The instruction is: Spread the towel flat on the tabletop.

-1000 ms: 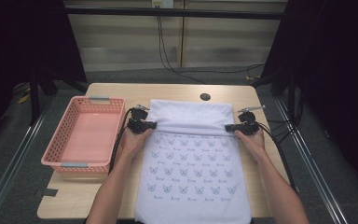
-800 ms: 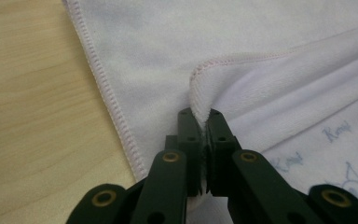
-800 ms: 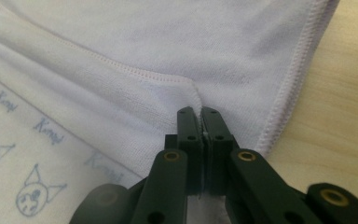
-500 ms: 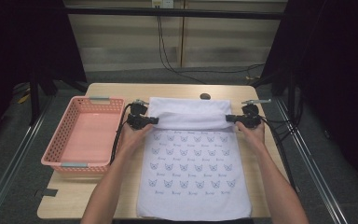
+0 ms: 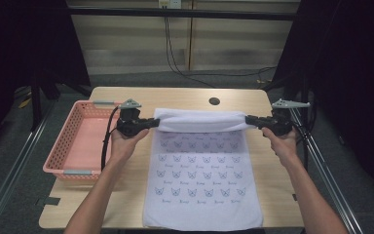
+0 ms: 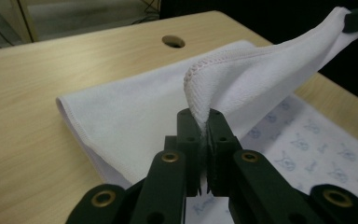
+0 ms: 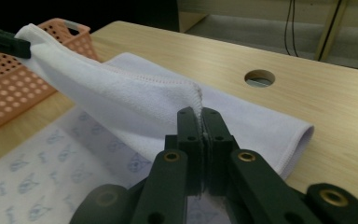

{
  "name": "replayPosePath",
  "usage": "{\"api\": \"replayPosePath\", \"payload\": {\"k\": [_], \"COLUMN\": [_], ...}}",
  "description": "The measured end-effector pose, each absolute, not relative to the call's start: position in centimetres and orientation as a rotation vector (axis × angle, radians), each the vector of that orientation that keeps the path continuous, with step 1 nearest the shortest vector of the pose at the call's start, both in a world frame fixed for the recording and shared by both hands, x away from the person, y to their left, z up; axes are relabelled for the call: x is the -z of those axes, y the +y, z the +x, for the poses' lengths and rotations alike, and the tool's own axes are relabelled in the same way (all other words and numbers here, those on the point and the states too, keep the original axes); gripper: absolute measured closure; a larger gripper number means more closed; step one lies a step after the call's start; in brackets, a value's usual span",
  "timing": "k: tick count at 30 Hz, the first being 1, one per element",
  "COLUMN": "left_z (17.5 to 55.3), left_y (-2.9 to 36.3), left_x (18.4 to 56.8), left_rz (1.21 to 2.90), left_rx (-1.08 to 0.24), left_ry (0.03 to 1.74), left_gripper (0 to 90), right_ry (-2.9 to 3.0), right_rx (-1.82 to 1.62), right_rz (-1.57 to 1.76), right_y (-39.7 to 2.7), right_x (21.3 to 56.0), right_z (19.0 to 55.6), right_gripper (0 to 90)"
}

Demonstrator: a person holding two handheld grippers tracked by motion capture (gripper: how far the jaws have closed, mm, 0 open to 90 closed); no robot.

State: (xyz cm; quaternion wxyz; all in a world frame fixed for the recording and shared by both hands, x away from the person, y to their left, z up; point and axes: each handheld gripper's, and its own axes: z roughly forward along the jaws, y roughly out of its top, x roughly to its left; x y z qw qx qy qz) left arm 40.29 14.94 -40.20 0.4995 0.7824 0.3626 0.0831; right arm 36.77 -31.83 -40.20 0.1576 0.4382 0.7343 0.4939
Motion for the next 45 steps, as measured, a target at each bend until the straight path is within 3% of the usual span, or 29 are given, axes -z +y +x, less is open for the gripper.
{"api": "replayPosePath", "payload": {"k": [10, 15, 23, 26, 33, 37, 45], "left_z": [36.2, 33.8, 29.0, 26.9, 25.7, 25.8, 24.1], "left_y": [15.7, 16.2, 16.8, 17.3, 16.8, 16.7, 17.7], "left_x": [35.4, 35.0, 38.8, 42.6, 47.6, 48.5, 48.1], "left_rz": [1.830, 1.854, 1.932, 1.957, 2.117, 2.167, 2.191], "left_rx": [-0.197, -0.212, -0.166, -0.106, -0.010, 0.017, 0.058], "left_ry": [0.758, 0.720, 0.743, 0.725, 0.792, 0.798, 0.696], "left_gripper": [86.6, 86.5, 85.3, 83.7, 80.9, 79.6, 80.7], "right_ry": [2.077, 2.089, 2.214, 2.273, 2.386, 2.478, 2.558], "right_rx": [-1.470, -1.503, -1.434, -1.418, -1.343, -1.283, -1.221], "right_rz": [1.172, 1.115, 1.093, 1.151, 1.180, 1.195, 1.158], "right_y": [-32.5, -32.3, -31.3, -31.5, -31.1, -30.8, -31.0], "right_x": [35.6, 34.6, 38.2, 41.5, 45.5, 47.4, 47.3], "right_z": [32.9, 30.0, 25.3, 23.3, 21.4, 21.3, 19.0], "right_gripper": [88.1, 88.1, 88.1, 87.9, 87.1, 86.5, 81.6]}}
